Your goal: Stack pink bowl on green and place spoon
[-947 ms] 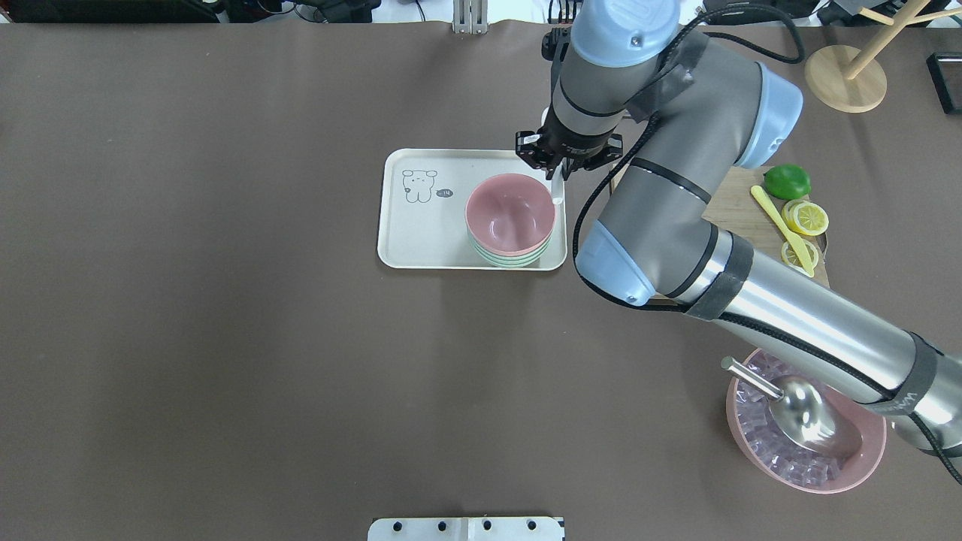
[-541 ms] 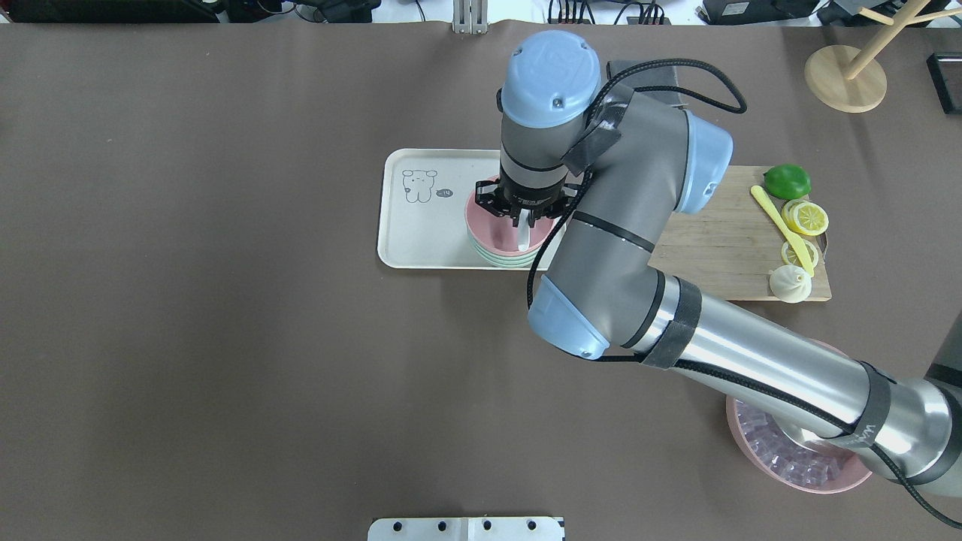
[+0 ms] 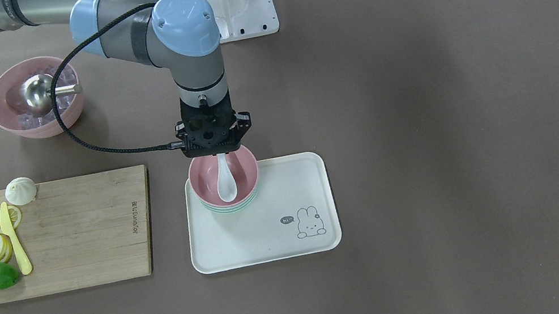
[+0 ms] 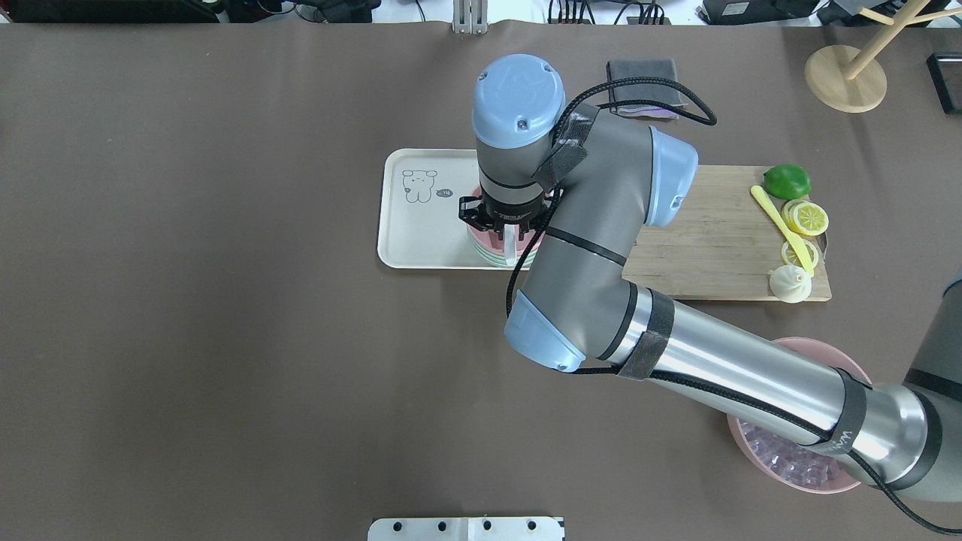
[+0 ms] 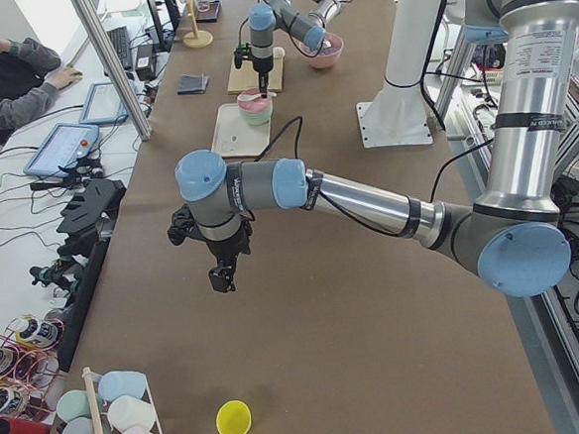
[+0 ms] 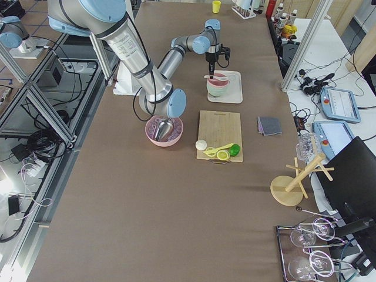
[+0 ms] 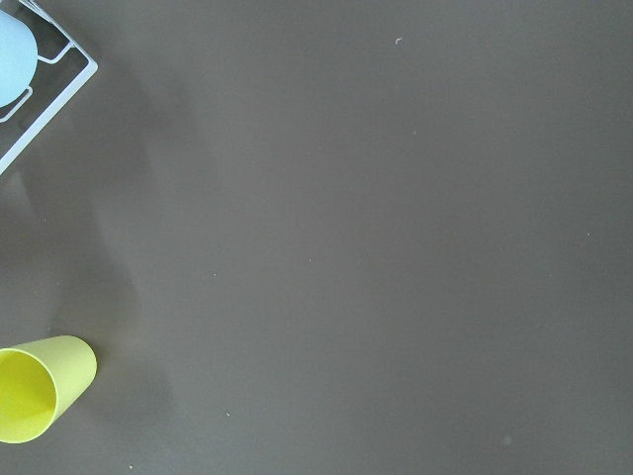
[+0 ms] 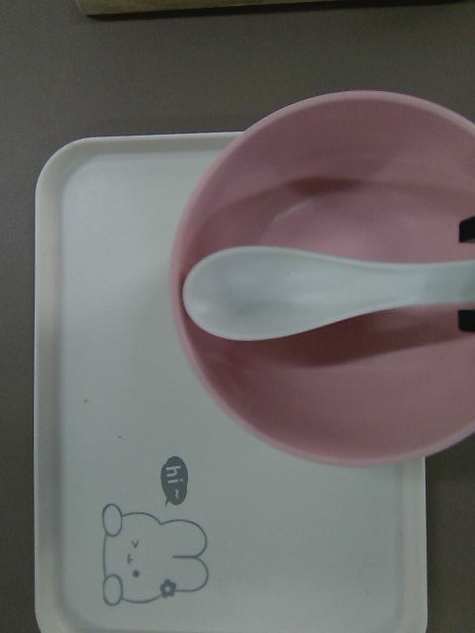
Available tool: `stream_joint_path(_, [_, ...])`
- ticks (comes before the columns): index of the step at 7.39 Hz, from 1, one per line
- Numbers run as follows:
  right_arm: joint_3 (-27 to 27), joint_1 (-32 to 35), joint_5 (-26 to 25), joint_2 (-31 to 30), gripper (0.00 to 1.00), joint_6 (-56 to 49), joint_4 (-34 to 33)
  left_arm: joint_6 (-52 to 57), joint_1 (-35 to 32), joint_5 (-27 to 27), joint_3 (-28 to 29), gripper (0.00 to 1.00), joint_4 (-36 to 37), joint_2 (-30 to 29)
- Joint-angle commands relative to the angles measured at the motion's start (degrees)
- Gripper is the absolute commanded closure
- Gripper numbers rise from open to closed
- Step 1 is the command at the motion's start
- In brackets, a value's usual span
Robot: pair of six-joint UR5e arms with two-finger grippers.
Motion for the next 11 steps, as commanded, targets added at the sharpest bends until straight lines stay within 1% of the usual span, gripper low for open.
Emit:
stream_joint_path(1, [-0.6,0.0,-0.8,0.1,0.00,-0.2,0.2,0.0,0.0,0.0,-0.2,0.01,0.0,0.3])
stream_joint_path(3, [-0.5,2.2,-0.5,0.1,0.00,-0.8,0.4,0.0,0.0,0.0,0.0,0.01,0.0,0.5])
stream_joint_path(4, [-0.5,5.4,0.4,-0.2,0.00,-2.8,0.4,-2.9,0.0,0.0,0.2,0.01,0.1,1.0])
stream_joint_path(5, [-0.5,10.2,3.6,-1.4,0.00,-7.3,0.2,-8.8,-0.1,0.2,-1.2,0.01,-0.3,2.5])
stream_joint_path(6, [-0.5,15.6,7.9,-4.6,0.00,-13.7,0.5,-9.2,-0.1,0.2,-1.5,0.01,-0.3,3.6])
stream_joint_path(7, [-0.3,21.1,11.1,-8.2,0.00,-24.5,0.5,-7.8,-0.2,0.2,-1.9,0.01,-0.4,3.8])
stream_joint_path(8, [-0.3,26.8,15.0,-11.8,0.00,-33.8,0.5,-7.6,-0.1,0.1,-2.1,0.01,-0.7,6.4])
stream_joint_path(9, [-0.2,32.0,18.3,-15.4,0.00,-42.5,0.4,-7.7,-0.1,0.1,-1.8,0.01,-2.7,6.7])
stream_joint_path(10, [0.2,36.2,19.8,-20.0,0.00,-51.4,0.5,-7.7,-0.1,0.2,-1.5,0.01,-3.6,6.7])
stream_joint_path(11, [0.6,40.3,21.2,-24.1,0.00,-58.0,0.5,-7.8,-0.2,0.2,-2.1,0.01,-4.8,6.8])
